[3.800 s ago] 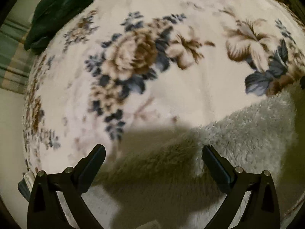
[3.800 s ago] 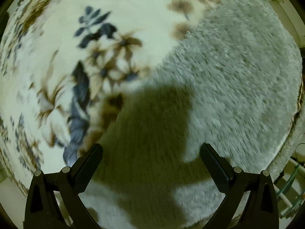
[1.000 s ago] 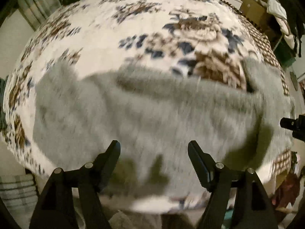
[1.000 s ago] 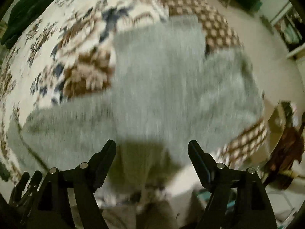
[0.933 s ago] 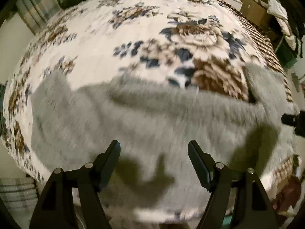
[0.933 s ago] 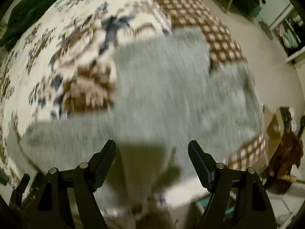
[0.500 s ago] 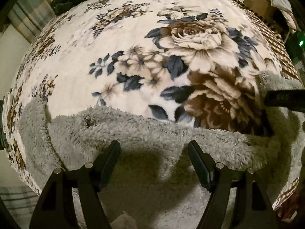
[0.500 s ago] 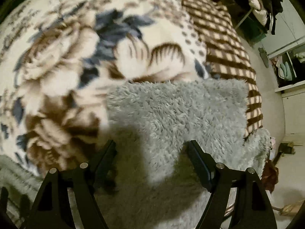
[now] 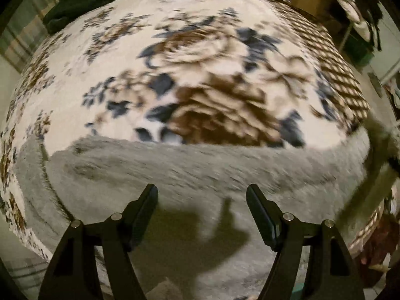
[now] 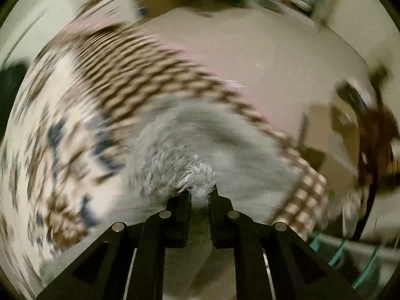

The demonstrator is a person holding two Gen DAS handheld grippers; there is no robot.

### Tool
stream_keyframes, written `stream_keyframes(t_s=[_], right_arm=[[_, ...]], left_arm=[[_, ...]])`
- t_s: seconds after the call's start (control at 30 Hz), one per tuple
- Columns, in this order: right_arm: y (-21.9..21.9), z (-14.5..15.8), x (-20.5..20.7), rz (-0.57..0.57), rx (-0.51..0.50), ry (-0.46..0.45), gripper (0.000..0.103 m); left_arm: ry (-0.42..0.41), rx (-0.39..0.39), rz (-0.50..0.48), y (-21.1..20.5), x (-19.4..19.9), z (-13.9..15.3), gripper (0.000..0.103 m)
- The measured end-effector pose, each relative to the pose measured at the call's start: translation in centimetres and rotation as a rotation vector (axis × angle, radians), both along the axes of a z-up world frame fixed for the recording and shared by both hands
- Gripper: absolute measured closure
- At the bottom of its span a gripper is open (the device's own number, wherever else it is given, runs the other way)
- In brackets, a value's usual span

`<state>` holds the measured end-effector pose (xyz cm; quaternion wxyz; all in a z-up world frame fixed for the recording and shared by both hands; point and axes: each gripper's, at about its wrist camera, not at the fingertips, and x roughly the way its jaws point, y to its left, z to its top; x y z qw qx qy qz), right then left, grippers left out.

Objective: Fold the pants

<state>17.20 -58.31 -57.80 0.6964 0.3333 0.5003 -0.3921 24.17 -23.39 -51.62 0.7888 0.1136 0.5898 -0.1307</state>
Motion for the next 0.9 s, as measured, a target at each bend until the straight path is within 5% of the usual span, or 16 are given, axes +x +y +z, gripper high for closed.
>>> stream_keyframes(t_s=[0.1,0.2,0.3,0.57,0.63,0.73,0.87,0.9], right_arm=[[-3.6,-3.6,-5.4,-0.149,0.143,-0.013,0.089],[-5.5,-7.6,-9.2,-0.246,0.313,-0.033,0.071],[-6.3,-8.1,-11.6,-0.306,0.326,-0.080,0.053],[-7.5,-8.1,-12.3,-0.291,0.322,-0.156,0.056],[-7.6,-7.4,-11.6,-0.257,0.254,-0.158,0.098],[-8.5,-7.1,-11.6,-0.285,0.167,-0.017,0.098],[-9.1,-9.5,-13.9,-0.393,0.375,-0.035,0.089],[-8.6,-9.2,-13.8,-0.375,0.386,-0.028,0.076]], left_arm=[[0.015,0.002,-0.035,-1.8,-1.5,-0.6,0.032],[0.027,0.011,-0.073,-3.3,-2.5,-1.2,0.032],[0.030,0.025,-0.096,-4.2,-3.0,-1.6,0.032],[0.014,0.048,-0.109,-4.9,-3.0,-1.7,0.032],[0.018,0.044,-0.096,-4.6,-3.0,-1.6,0.032],[0.027,0.040,-0.081,-4.1,-3.1,-1.7,0.032],[0.030,0.029,-0.061,-3.0,-3.4,-1.4,0.032],[0.033,0.021,-0.051,-2.4,-3.4,-1.2,0.032]])
